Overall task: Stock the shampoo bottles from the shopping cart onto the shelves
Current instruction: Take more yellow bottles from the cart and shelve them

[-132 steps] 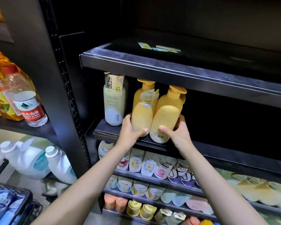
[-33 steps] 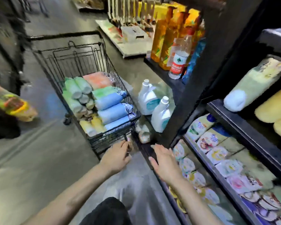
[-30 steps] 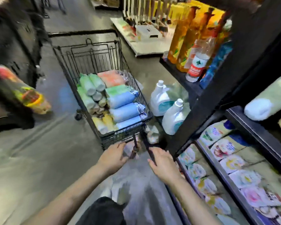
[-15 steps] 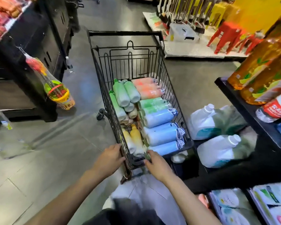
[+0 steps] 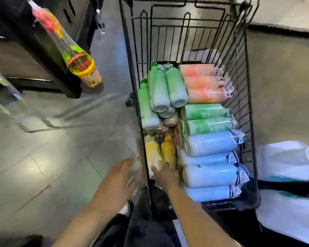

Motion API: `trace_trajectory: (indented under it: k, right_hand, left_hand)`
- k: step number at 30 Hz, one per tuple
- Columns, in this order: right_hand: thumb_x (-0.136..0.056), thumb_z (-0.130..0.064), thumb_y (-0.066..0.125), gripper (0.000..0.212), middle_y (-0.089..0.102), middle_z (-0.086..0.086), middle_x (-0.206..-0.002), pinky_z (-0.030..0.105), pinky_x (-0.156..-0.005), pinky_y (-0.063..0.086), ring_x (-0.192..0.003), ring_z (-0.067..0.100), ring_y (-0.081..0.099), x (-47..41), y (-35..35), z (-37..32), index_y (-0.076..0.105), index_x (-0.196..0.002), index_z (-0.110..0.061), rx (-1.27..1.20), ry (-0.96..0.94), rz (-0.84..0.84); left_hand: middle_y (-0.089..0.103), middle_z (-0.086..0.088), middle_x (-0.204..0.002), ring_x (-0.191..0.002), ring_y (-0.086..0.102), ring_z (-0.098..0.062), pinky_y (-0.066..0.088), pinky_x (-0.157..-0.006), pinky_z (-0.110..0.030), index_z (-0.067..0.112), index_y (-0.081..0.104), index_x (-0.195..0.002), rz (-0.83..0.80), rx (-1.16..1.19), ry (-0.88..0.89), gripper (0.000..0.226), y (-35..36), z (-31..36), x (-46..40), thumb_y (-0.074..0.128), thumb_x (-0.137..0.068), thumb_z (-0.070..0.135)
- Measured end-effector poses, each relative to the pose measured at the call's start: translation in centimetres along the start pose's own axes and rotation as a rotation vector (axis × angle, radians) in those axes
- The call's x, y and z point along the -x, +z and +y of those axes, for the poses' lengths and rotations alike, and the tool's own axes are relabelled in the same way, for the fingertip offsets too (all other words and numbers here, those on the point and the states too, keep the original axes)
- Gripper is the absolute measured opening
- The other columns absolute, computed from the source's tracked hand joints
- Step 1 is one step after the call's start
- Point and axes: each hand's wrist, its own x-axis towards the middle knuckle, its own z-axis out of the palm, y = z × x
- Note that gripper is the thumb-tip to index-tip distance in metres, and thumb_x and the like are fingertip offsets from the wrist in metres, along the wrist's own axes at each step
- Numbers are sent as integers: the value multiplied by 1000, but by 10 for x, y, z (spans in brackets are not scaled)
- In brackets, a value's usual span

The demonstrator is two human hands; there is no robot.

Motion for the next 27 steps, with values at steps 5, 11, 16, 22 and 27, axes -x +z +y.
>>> trace_trajectory:
  k: [5, 11, 16, 22, 27]
  right_hand:
    - [-90, -61, 45, 72, 52, 16, -134, 34, -98, 42, -121, 30, 53, -33, 20, -1, 36, -137, -9, 47, 67, -46]
    - [-83, -54, 63, 60, 62, 12, -121, 32, -91, 48, -109, 29, 59, -43, 23, -5, 53, -121, -8, -85, 149, -61]
    - [-79, -56, 67, 70, 61, 15, -126, 30, -91, 44, -116, 30, 57, -36, -1, -14, 55, -126, -4, -178, 233, 10]
    - [-54, -71, 69, 83, 71, 13, -94, 39, -76, 57, -86, 33, 68, 23, -23, -1, 65, -101, -4, -393, 244, 5]
    - [-66, -48, 79, 40, 73, -1, -75, 41, -69, 60, -69, 21, 70, 105, -45, 31, 70, -87, -15, -692, 177, 51]
  left_hand:
    - [38, 11, -145, -132, 39, -11, 28, -101, -16, 27, 31, -144, 40, 119, -185, 54, 10, -11, -9, 51, -94, 36]
    - [40, 14, -144, -133, 36, -5, 28, -105, -17, 26, 34, -142, 56, 201, -277, 53, 21, -12, -9, 52, -94, 35]
    - [43, 14, -140, -124, 42, -3, 29, -97, -14, 26, 38, -140, 59, 227, -236, 51, 23, -5, -15, 54, -93, 35]
    - [52, 6, -136, -126, 47, -8, 31, -94, -13, 19, 43, -137, 99, 261, -170, 48, 16, 12, -32, 58, -92, 30]
    - [53, -2, -136, -122, 51, -15, 39, -102, -26, 14, 43, -137, 56, 382, -189, 53, 14, 30, -40, 61, -89, 31]
